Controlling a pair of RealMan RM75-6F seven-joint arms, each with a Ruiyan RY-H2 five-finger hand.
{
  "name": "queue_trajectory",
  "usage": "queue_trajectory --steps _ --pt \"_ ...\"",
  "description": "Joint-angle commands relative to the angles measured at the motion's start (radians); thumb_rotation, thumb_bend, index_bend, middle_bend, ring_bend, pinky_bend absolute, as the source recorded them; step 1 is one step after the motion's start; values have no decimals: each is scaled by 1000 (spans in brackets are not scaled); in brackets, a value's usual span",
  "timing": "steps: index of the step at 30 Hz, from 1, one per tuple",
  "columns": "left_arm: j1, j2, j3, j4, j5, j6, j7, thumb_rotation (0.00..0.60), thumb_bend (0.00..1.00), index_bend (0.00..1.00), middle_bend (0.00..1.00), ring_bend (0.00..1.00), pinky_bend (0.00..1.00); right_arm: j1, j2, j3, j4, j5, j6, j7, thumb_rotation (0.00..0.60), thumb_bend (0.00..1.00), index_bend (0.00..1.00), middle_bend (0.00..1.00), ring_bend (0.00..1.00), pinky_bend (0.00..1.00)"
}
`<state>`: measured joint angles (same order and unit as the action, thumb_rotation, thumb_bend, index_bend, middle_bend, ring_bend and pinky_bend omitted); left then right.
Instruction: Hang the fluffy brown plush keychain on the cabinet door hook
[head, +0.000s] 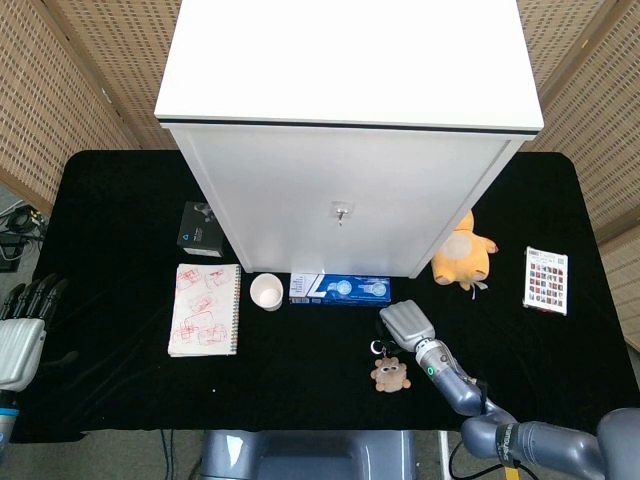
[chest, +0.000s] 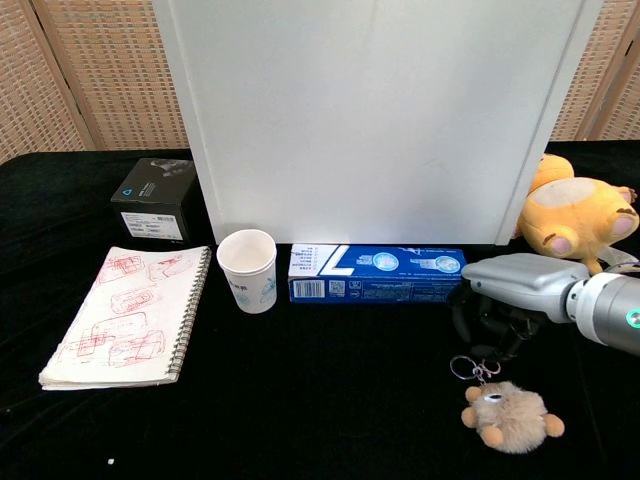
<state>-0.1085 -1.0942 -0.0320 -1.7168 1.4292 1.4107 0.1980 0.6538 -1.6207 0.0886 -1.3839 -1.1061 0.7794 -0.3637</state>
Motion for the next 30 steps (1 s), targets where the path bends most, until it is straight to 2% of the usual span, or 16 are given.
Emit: queue_trajectory --steps 1,30 --pt "0 0 0 0 0 1 0 600 0 0 0 0 0 6 -7 -5 0 11 0 -14 600 537 567 925 924 1000" --pt "-3 0 3 1 -11 -5 3 600 0 0 0 0 0 37 -58 -36 23 56 20 -85 600 537 567 926 924 1000"
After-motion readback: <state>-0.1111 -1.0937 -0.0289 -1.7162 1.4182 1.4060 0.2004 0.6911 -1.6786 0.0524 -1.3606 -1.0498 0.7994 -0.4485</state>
